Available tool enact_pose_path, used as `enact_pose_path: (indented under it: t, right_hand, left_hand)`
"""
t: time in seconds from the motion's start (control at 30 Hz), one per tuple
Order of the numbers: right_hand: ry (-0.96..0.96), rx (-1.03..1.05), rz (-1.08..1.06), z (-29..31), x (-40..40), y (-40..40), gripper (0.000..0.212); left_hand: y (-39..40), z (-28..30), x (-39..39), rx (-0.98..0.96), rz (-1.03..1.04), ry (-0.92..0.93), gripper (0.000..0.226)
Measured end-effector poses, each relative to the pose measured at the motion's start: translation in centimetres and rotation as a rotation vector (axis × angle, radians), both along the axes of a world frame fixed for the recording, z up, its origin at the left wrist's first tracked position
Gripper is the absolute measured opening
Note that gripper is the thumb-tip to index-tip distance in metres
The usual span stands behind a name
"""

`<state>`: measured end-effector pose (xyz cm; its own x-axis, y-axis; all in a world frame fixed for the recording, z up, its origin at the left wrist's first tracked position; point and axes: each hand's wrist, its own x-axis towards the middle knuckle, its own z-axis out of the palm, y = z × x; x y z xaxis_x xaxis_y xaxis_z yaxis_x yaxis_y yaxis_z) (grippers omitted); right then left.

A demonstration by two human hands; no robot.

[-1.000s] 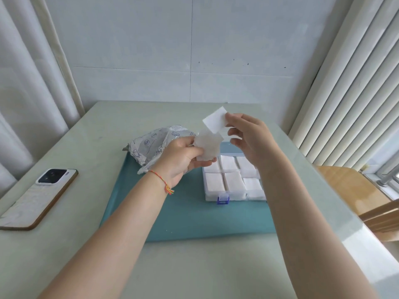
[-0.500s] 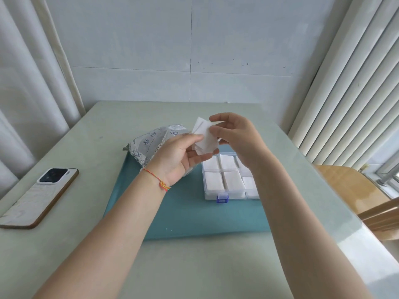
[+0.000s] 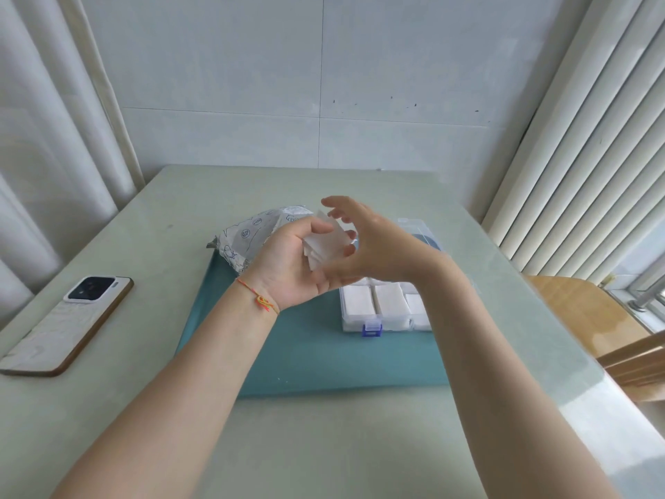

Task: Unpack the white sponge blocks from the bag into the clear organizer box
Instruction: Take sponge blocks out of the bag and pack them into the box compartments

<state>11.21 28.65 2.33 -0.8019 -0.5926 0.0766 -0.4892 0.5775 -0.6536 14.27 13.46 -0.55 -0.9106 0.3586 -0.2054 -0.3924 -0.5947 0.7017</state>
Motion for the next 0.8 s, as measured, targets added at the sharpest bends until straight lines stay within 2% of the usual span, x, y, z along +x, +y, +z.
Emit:
enact_pose_path:
  t: [0.07, 0.1, 0.23, 0.3, 0.43, 0.5, 0.57, 0.63, 0.73, 0.8]
  right_hand:
    - [0.06, 0.066, 0.002, -0.3, 0.3, -0.5, 0.103]
    - [0.078, 0.068, -0.004, -0.3, 0.4, -0.7, 0.101]
    - [0.122, -0.019, 0.037, -0.3, 0.4, -0.6, 0.069]
    - [0.096, -0.032, 0.062, -0.1, 0.5, -0.4, 0.067]
    - [0.041, 0.006, 0.073, -0.1, 0.6, 0.0, 0.088]
    - [0.054, 0.019, 0.06, -0.3, 0.6, -0.4, 0.102]
    - [0.095, 0.087, 0.008, -0.6, 0.5, -0.8, 0.108]
    - [0.13, 0.147, -0.039, -0.7, 0.4, -1.0, 0.094]
    - [0.161, 0.105, -0.046, -0.5, 0.3, -0.8, 0.067]
    - [0.162, 0.041, -0.036, -0.3, 0.4, -0.6, 0.07]
  left_hand:
    - [-0.1, 0.0, -0.1, 0.006, -0.044, 0.021, 0.042]
    - [-0.1, 0.1, -0.1, 0.001, -0.057, 0.026, 0.04]
    - [-0.2, 0.3, 0.1, -0.003, -0.013, -0.011, 0.022]
    - [-0.2, 0.3, 0.1, 0.014, 0.009, -0.019, 0.019]
    - [-0.2, 0.1, -0.2, 0.046, 0.07, -0.014, 0.025]
    - [-0.2, 0.1, -0.1, 0.032, 0.059, -0.002, 0.027]
    - [-0.2, 0.1, -0.1, -0.023, 0.02, 0.052, 0.027]
    - [-0.2, 0.1, 0.0, -0.039, 0.002, 0.095, 0.025]
    - [-0.1, 0.1, 0.1, 0.027, -0.001, 0.054, 0.02]
    - [0.0, 0.1, 0.1, 0.002, 0.008, 0.021, 0.017]
